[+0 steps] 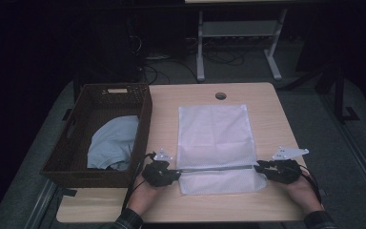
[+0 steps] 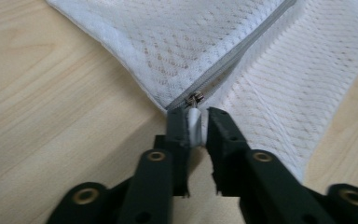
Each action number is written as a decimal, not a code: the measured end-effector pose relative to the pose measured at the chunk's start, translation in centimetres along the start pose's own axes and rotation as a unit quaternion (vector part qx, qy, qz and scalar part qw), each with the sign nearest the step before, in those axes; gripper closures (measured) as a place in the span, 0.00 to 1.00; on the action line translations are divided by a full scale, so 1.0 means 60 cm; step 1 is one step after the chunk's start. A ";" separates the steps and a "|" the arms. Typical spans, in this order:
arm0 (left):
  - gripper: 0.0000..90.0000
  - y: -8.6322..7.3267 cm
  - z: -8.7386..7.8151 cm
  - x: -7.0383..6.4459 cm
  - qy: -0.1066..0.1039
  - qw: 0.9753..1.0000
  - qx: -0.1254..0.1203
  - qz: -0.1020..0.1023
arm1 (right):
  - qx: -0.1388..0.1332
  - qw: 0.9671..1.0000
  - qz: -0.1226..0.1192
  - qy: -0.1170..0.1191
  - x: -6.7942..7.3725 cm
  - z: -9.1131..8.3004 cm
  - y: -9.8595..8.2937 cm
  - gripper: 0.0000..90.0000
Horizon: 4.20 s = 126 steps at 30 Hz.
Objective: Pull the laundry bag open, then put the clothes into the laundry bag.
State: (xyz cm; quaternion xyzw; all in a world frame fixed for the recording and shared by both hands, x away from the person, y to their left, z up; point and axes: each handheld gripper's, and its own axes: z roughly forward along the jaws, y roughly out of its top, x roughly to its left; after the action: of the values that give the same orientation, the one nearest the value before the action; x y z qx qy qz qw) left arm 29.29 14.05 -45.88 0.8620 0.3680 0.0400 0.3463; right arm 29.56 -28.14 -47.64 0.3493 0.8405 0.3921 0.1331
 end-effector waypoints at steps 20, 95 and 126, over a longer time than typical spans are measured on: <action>0.19 -0.003 -0.016 -0.006 -0.005 0.998 -0.047 0.048 | -0.018 1.000 0.001 0.017 0.022 -0.010 0.012 0.20; 0.06 0.157 -0.206 0.104 0.048 0.996 0.011 0.075 | -0.028 0.997 -0.035 0.058 0.087 -0.001 0.014 0.14; 0.06 0.086 -0.202 0.289 0.140 0.988 0.058 -0.007 | -0.022 0.998 -0.027 0.055 0.083 0.002 0.010 0.14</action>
State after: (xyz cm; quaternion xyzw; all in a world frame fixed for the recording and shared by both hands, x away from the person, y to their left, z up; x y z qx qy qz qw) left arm 41.06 29.91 -36.68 0.8640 0.4208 0.1358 0.2408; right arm 26.31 -24.36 -47.04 0.3011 0.8471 0.4252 0.1048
